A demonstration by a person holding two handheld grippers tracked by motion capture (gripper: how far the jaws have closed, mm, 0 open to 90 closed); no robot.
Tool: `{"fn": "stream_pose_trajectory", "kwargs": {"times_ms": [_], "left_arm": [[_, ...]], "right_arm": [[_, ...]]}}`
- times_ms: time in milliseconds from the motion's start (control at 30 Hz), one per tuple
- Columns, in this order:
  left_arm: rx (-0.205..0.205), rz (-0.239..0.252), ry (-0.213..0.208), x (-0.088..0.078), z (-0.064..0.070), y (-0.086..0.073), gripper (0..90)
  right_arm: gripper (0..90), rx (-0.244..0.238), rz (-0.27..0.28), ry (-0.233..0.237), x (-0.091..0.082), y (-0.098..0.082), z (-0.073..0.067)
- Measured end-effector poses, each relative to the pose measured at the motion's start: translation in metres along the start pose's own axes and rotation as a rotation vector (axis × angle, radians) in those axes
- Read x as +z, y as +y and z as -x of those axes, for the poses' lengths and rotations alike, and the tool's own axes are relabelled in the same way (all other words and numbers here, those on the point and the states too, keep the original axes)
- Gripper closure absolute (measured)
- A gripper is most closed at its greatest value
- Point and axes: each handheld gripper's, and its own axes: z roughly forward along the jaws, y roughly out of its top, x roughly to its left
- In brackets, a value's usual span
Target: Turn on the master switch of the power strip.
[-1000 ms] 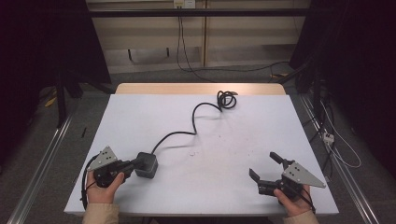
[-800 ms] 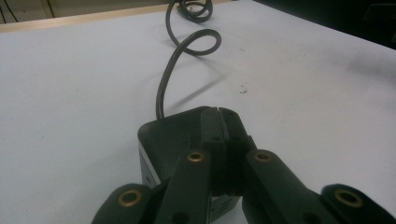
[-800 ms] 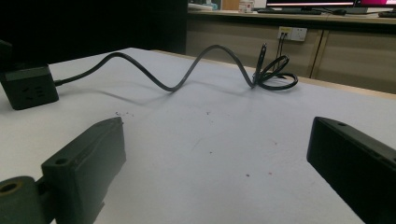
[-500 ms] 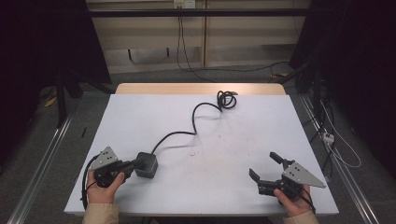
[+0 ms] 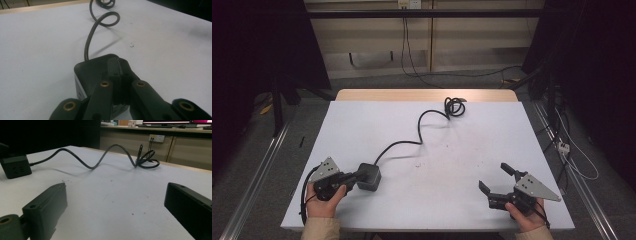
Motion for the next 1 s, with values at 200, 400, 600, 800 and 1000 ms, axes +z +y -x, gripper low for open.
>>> {"fn": "stream_pose_trajectory", "kwargs": {"times_ms": [200,400,600,800,1000], "left_arm": [[0.004,0.0,-0.006,0.0006,-0.0002,-0.0005,90.0],[0.019,-0.01,-0.009,0.0039,0.0027,0.001,90.0],[0.011,-0.006,0.003,0.0032,0.0012,0.0008,90.0],[0.02,-0.013,0.003,0.0033,0.0009,0.0013,90.0],[0.008,-0.01,-0.001,0.0033,0.0002,0.0001,90.0]], "right_arm": [[4.0,-0.001,-0.001,0.001,0.0001,-0.0001,-0.0002],[4.0,0.0,-0.002,0.001,0.0002,-0.0003,-0.0001],[4.0,-0.001,0.002,0.0,-0.0003,-0.0003,0.0002],[4.0,-0.002,0.001,0.002,-0.0001,-0.0003,0.0],[4.0,-0.002,0.002,-0.003,-0.0008,-0.0003,0.0002]]}}
